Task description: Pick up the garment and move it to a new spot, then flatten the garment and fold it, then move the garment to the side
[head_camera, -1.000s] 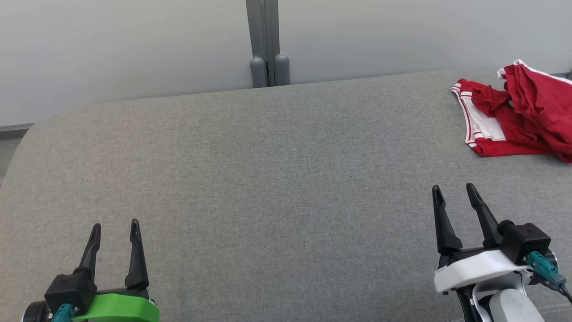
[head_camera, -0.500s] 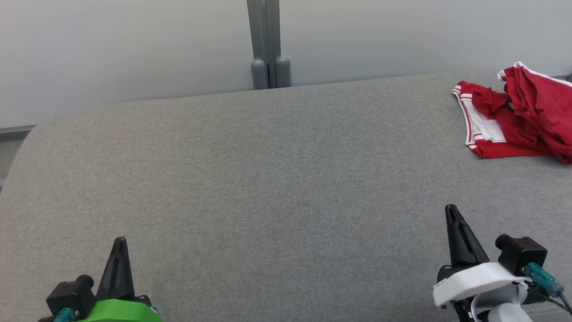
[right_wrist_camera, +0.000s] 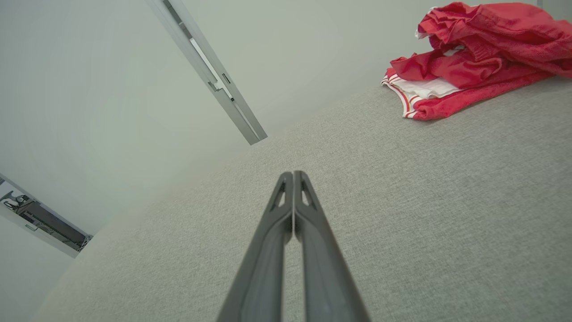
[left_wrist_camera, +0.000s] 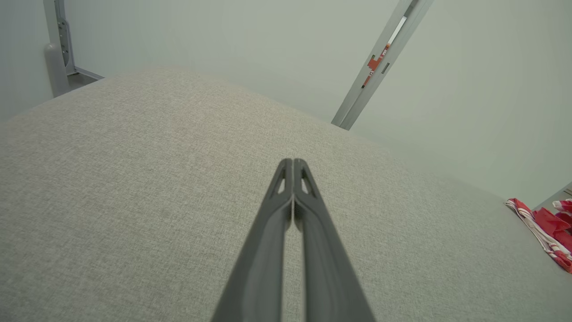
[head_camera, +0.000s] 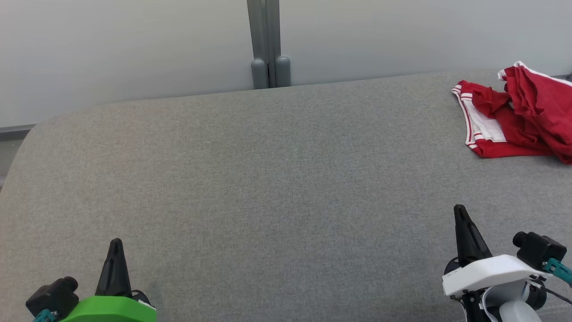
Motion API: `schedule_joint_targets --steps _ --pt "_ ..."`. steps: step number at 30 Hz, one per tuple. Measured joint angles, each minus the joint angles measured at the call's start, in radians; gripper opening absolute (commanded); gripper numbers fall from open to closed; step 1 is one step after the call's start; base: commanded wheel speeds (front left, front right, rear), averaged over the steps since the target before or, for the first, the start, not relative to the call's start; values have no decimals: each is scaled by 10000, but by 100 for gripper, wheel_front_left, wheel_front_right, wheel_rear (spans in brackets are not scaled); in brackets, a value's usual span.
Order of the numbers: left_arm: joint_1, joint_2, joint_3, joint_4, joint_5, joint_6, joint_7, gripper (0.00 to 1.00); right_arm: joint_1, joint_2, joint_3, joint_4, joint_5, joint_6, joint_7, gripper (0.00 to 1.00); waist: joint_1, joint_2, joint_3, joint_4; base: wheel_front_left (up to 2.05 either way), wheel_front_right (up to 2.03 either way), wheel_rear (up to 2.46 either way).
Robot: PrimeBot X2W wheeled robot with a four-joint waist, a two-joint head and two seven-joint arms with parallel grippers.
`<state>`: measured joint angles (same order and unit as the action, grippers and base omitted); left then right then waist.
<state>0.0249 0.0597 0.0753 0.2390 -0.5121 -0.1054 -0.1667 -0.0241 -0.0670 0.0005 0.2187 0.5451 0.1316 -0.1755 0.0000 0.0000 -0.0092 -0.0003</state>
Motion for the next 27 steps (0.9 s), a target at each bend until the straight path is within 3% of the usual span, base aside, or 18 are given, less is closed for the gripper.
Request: schedule_joint_targets --steps 27 --pt "-411 -36 140 8 -3824 -82 961 0 -244 63 -399 79 3735 -2 999 0 0 0 31 1 0 0 0"
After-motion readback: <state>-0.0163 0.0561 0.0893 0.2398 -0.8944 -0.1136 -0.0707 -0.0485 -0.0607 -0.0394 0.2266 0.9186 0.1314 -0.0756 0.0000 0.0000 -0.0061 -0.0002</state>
